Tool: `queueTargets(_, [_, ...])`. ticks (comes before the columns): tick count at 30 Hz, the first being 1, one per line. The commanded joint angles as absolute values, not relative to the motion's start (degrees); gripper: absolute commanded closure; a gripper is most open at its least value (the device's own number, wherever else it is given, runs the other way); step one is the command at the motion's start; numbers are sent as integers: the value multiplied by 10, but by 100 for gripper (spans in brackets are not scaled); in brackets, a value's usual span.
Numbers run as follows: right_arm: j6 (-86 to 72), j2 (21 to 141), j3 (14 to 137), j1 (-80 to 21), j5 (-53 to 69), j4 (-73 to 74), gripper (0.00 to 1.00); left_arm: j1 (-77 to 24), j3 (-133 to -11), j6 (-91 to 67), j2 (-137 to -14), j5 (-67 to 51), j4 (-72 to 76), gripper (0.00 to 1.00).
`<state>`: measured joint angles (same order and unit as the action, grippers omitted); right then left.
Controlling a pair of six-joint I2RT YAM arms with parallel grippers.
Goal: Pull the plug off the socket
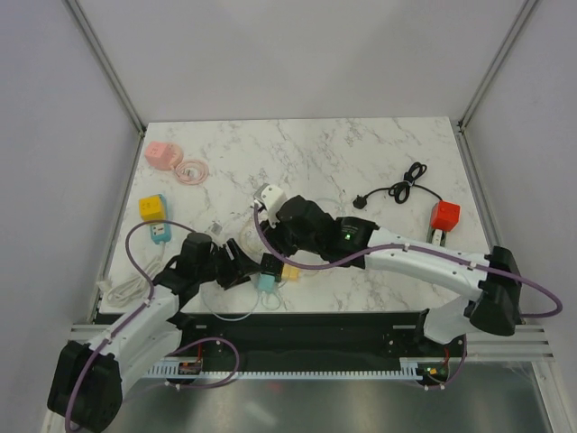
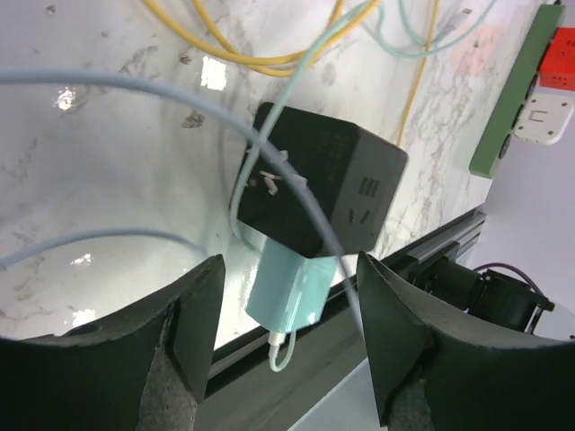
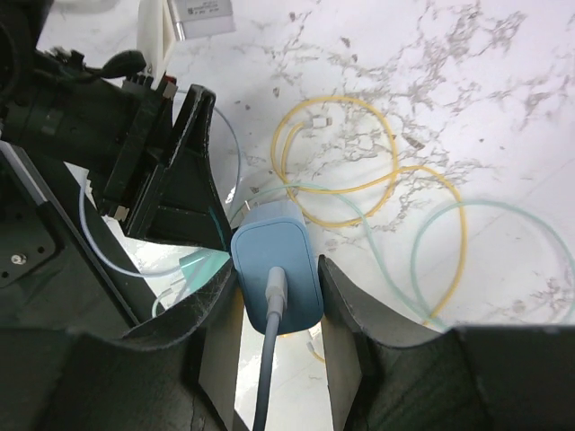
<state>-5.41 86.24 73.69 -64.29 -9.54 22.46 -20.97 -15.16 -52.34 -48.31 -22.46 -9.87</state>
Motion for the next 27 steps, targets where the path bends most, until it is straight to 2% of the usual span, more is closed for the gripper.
queueTargets(1, [-79, 795, 776, -645, -128, 242, 100, -207, -195, -501, -432, -209, -149, 32])
queueTargets(7, [-100, 729, 813, -636, -159, 261, 100, -207, -302, -481, -325, -124, -270, 18])
queueTargets(13, [-105, 722, 912, -546, -176, 280, 100, -207, -420, -455, -218, -94, -352, 13])
queueTargets(17, [-157, 742, 987, -428, -137, 266, 100, -207, -477, -438, -196, -99, -388, 12])
queueTargets(18, [-195, 750, 1004, -402, -58, 257, 100, -207, -482, -435, -199, -105, -399, 13])
queueTargets(20, [-235, 778, 1072, -342, -4, 229, 100, -207, -497, -432, -204, -108, -409, 13])
queueTargets(24, [-261, 842, 1245, -286, 4, 232, 100, -207, -499, -432, -198, -120, -415, 14])
queueTargets(27, [-286, 895, 1301, -209, -2, 231, 100, -207, -502, -425, -193, -121, -423, 14])
